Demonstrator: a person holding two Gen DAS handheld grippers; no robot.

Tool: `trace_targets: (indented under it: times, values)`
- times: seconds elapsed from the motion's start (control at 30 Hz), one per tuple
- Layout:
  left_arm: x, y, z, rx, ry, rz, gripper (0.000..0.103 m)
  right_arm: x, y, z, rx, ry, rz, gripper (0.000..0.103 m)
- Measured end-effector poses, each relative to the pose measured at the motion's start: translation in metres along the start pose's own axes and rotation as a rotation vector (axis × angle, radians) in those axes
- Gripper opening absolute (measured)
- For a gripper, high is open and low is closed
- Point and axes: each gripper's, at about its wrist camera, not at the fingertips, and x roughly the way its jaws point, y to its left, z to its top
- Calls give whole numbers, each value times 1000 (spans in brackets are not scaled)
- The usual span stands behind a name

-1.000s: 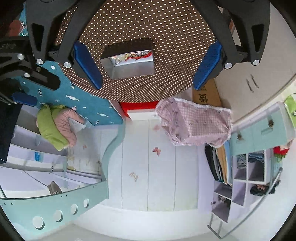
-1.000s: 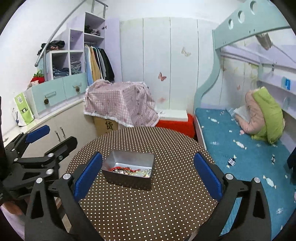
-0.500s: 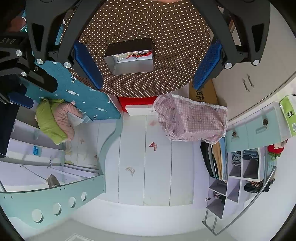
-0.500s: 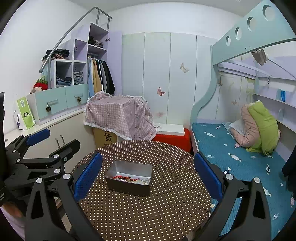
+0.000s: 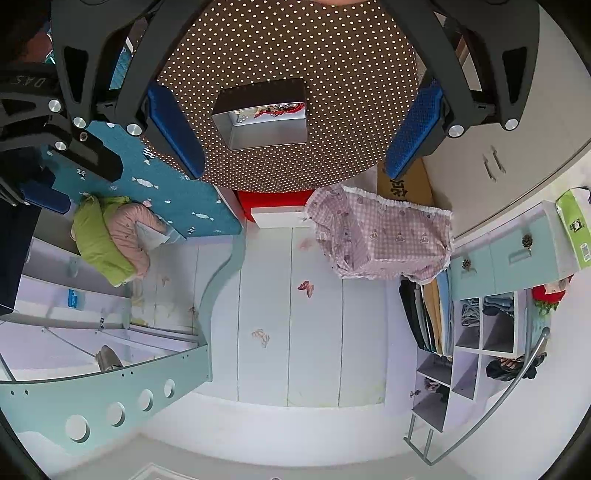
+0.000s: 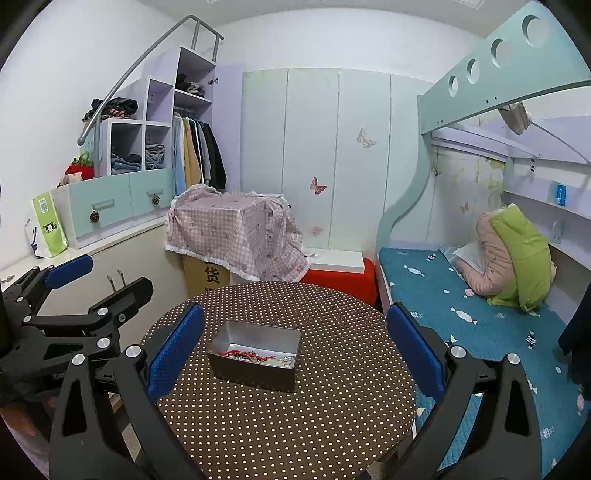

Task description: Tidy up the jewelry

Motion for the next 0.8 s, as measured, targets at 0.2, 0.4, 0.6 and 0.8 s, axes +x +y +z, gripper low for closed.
trace_targets:
  times: [0.2,0.4,0.6,0.8]
  values:
    - [-2,0,0,0,-3,7,98,-3,3,0,-2,3,-4,95]
    - [-5,1,-1,0,-3,10,98,-3,4,0,-4,4,-10,95]
    - [-5,2,-2,0,0,8,98,-3,4,0,-4,4,-10,95]
    - [-6,2,-5,2,8,8,98,-5,6,-1,-6,5,-4,95]
